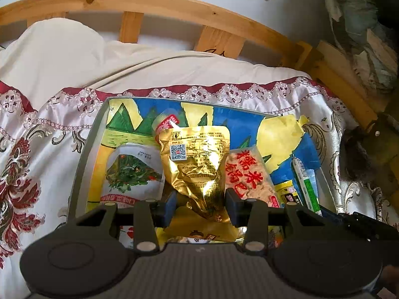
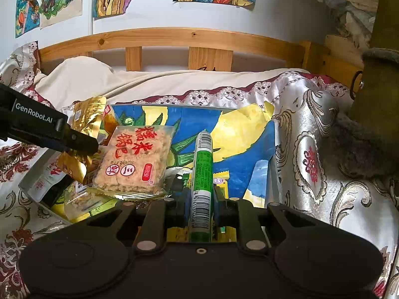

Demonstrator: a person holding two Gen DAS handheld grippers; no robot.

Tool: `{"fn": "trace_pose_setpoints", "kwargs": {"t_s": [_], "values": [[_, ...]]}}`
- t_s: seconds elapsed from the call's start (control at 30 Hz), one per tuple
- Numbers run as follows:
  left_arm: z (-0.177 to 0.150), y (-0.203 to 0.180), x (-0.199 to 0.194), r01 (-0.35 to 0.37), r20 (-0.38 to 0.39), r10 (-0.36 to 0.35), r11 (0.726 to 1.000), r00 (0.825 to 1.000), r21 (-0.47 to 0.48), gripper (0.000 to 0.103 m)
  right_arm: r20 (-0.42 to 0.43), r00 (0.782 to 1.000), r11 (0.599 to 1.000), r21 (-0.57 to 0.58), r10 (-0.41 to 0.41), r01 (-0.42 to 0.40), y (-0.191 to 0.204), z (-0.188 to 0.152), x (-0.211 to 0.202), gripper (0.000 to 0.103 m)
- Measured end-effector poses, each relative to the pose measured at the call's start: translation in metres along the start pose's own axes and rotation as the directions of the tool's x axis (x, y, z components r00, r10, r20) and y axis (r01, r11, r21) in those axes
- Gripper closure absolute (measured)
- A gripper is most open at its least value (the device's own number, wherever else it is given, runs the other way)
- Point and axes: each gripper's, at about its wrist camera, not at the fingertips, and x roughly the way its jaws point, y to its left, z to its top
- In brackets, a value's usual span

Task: Organize snacks
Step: 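Lower both snacks into the tray and open both tools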

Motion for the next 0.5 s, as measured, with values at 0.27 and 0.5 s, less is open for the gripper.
{"fn": "trace_pose_setpoints", "kwargs": {"t_s": [0.27,0.5], "values": [[-0.004,0.003,0.004,-0.008,-0.013,0.008,1.0,1.0,0.001,0.056,-0.022,1.0,1.0,0.0,0.001,-0.001,0.0,-0.002,0.009,0.084],[-0.014,0.013,0.007,-0.013,-0.023,0.013,1.0,1.0,-0.016,0.056,-0.033,0.999,1.0,0.011,0.0,0.0,-0.001,-0.005,0.012,0.084]]}}
